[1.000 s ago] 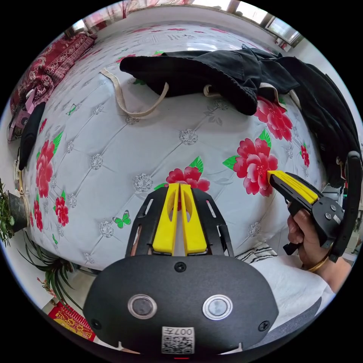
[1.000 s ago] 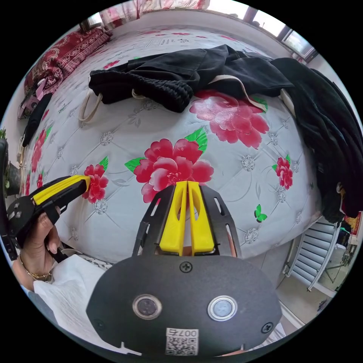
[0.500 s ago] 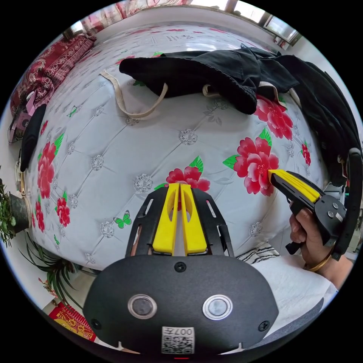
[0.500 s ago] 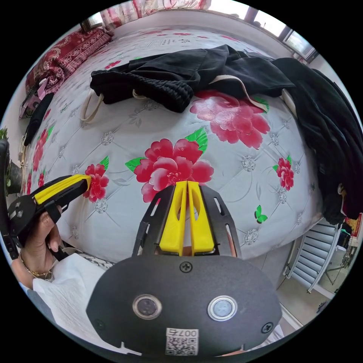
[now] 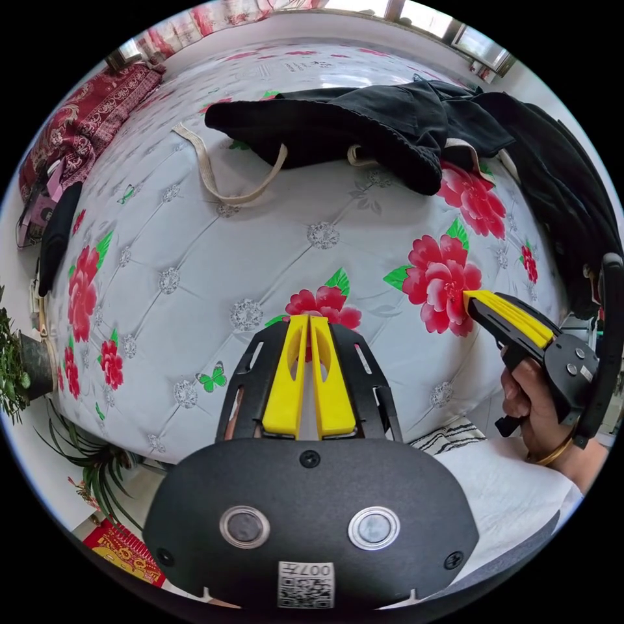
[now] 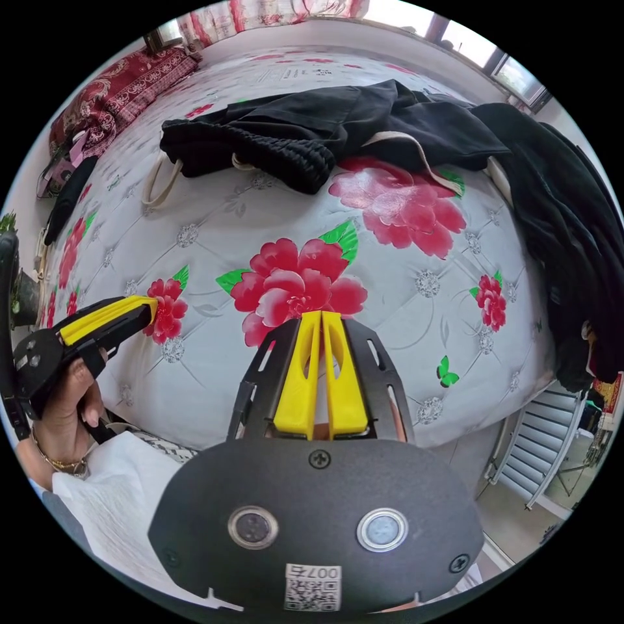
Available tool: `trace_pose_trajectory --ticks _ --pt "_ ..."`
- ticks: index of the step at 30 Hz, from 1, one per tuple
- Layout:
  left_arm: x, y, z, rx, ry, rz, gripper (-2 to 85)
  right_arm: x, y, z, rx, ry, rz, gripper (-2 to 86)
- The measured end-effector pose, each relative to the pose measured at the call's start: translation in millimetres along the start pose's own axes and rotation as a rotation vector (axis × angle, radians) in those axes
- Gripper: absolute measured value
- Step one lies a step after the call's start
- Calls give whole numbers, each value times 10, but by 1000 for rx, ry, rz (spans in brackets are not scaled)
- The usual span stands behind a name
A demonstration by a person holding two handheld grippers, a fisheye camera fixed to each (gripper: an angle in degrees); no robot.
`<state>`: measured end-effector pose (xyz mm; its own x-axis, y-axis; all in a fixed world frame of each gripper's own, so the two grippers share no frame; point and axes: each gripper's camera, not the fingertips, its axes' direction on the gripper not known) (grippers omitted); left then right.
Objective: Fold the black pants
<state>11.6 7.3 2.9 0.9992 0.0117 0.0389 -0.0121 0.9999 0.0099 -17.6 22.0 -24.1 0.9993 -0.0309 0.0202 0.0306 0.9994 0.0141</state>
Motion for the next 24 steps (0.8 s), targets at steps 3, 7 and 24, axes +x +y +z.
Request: trace_pose_trajectory --ticks 3,7,24 --pt "10 5 4 0 -2 -3 -10 23 -14 -8 -4 -8 0 -2" --pt "25 13 11 1 -5 -4 -10 55 -44 -14 -14 -21 -2 -2" --pt "110 46 29 10 -32 -24 -10 210 -227 -18 -69 -75 -78 -3"
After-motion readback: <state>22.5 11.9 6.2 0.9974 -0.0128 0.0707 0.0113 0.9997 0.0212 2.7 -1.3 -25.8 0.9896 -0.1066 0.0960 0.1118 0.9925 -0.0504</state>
